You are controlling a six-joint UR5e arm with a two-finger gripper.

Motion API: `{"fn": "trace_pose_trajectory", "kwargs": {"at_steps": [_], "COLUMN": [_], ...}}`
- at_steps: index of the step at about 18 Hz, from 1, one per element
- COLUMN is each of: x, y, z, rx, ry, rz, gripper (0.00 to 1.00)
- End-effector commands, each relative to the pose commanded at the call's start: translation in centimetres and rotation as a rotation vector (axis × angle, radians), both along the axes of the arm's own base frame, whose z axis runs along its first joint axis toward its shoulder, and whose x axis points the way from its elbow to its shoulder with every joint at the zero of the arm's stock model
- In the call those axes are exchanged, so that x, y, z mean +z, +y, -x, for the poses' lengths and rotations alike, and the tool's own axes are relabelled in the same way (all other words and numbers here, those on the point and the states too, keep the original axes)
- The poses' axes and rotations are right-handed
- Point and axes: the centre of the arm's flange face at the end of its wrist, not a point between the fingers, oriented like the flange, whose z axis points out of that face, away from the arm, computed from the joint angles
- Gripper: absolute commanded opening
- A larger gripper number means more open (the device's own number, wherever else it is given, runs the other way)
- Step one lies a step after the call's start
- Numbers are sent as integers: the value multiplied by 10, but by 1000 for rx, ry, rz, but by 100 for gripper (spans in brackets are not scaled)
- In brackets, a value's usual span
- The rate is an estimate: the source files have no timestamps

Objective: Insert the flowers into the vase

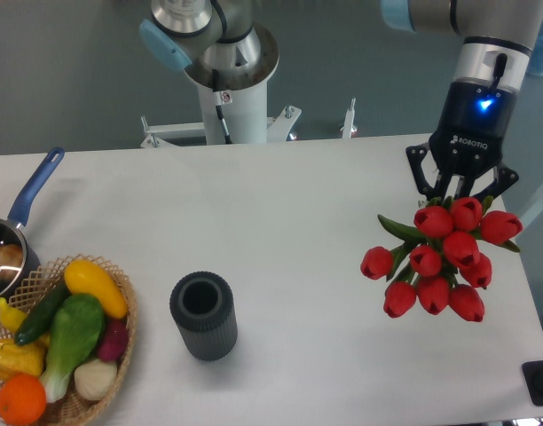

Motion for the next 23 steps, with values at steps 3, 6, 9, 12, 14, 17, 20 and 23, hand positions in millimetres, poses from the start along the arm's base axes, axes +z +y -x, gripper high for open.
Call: {"fn": "trace_pose_trajectory", "kwargs": {"at_steps": [3, 6, 9, 12, 14, 17, 20, 23], "x": [-2, -3, -1, 3, 6, 11, 13, 15], "y": [12, 19, 28, 32, 34, 37, 39, 57], "z": [-6, -12, -19, -22, -24, -28, -32, -48], "rx": [-23, -37, -61, -93, -107, -150, -173, -237], "ry": [-4, -6, -10, -30, -34, -42, -57, -45], "rz": [-2, -3, -18, -81, -103, -173, -216, -246], "gripper": [21, 21, 21, 21, 21, 21, 21, 21]}}
